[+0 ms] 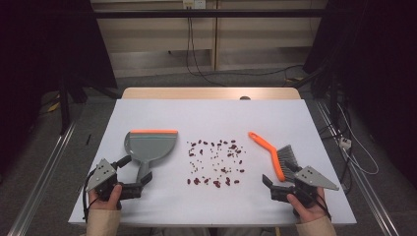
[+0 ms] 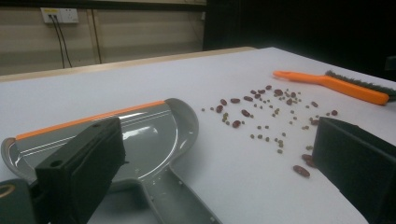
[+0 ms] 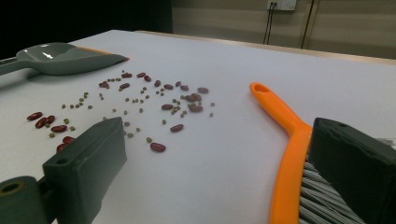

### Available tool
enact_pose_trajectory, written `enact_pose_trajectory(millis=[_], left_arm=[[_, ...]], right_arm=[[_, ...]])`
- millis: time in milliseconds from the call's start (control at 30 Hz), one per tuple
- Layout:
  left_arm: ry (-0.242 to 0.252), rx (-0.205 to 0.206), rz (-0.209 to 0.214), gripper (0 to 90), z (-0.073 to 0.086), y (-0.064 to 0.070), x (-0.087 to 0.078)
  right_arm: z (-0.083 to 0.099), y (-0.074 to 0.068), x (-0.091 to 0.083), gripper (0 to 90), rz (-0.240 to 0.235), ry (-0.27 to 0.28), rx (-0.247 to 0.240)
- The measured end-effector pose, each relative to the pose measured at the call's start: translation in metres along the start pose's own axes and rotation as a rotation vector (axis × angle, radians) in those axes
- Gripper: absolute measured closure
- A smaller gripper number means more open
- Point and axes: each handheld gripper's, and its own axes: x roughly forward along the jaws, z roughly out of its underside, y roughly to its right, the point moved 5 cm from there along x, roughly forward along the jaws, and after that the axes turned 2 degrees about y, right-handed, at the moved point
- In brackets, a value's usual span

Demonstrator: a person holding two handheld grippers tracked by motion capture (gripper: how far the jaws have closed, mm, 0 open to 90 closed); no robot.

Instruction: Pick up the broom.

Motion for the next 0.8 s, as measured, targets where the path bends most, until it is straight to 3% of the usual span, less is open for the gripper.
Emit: enact_pose_trajectory(millis=[433, 600, 800], left_arm=[[0.0, 0.003, -0.001, 2.4, -0.001, -0.002, 0.0], [0.0, -0.006, 0.0, 2.4, -0.001, -0.002, 0.001], [-0.002, 0.004, 0.005, 2.4, -0.002, -0.002, 0.003]], right_arm=[[-0.005, 0.004, 0.004, 4.0, 0.002, -0.018, -0.001], [-0.009, 0.008, 0.011, 5.1, 0.012, -0.083, -0.009], [-0.017, 0.022, 0.017, 6.9, 0.058, -0.137, 0.029]])
